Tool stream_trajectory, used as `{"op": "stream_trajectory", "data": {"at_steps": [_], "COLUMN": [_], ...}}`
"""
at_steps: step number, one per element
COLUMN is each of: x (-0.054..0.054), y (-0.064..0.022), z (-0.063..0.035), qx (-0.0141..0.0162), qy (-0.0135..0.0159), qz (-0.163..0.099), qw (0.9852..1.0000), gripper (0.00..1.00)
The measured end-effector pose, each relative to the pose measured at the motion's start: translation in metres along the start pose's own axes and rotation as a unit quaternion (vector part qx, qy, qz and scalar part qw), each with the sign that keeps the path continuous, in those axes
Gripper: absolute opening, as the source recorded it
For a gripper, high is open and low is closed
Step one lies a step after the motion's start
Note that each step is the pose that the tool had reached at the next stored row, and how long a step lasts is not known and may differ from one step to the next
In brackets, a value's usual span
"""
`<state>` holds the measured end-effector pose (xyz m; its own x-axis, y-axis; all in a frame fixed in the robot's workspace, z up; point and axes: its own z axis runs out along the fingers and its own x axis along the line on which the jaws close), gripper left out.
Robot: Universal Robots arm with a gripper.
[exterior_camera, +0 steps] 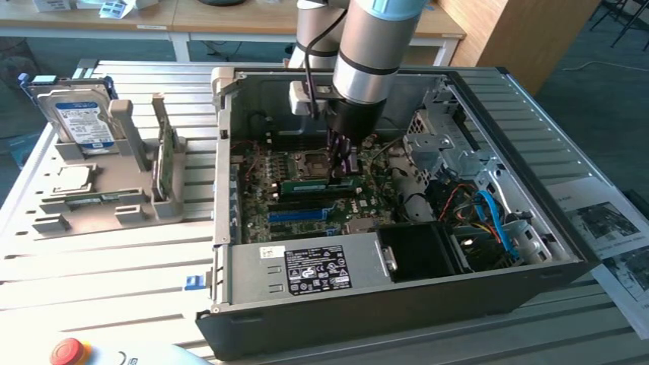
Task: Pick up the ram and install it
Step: 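Insert the ram into the slot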
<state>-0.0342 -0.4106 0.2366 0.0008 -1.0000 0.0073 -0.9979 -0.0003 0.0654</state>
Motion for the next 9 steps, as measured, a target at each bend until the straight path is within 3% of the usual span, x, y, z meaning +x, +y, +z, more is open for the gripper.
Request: {"op": "stream_trajectory", "data": {"at_steps": [9], "x": [0.0000], "y": [0.0001], "z": [0.0000], "qx": [0.0005], "qy": [-0.0002], "qz": [0.003], "qw": [1.0000], "gripper": [0.11]}}
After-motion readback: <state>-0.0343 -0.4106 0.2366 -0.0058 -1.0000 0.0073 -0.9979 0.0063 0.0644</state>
